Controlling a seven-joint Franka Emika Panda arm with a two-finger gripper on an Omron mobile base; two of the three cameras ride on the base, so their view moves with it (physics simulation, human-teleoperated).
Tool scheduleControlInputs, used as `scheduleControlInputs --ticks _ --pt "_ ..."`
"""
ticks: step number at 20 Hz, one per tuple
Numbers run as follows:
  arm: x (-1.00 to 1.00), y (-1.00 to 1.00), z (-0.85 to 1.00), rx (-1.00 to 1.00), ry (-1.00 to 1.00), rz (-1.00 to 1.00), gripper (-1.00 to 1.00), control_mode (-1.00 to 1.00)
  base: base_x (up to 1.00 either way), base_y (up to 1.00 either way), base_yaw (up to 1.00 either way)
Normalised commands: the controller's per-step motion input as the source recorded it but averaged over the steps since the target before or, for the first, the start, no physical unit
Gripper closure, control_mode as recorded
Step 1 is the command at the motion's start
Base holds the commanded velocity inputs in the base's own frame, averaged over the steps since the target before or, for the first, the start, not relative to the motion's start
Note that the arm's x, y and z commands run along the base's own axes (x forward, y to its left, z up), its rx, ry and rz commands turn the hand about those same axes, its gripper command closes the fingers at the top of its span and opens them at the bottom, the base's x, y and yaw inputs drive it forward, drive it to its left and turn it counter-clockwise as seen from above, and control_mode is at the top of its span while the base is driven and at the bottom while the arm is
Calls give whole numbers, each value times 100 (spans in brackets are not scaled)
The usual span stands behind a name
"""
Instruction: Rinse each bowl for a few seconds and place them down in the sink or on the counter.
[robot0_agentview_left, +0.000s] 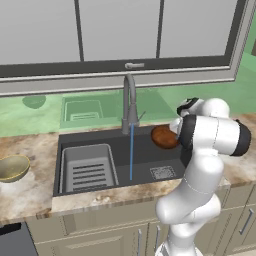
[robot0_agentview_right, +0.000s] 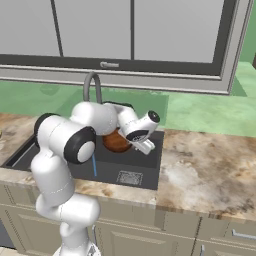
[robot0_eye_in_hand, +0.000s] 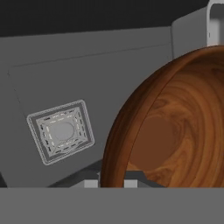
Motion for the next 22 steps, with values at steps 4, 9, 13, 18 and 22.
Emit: scheduleControlInputs --ticks 4,9,13,18,22 --pt "-13 -32 1 -5 -1 0 100 -100 0 0 0" --pt "-10 -31 0 -4 0 -2 100 -100 0 0 0" --pt "-9 -32 0 -1 0 -5 100 -100 0 0 0" --pt "-2 -26 0 0 1 -15 100 -100 0 0 0" --pt "0 -19 1 1 1 -19 100 -100 0 0 0"
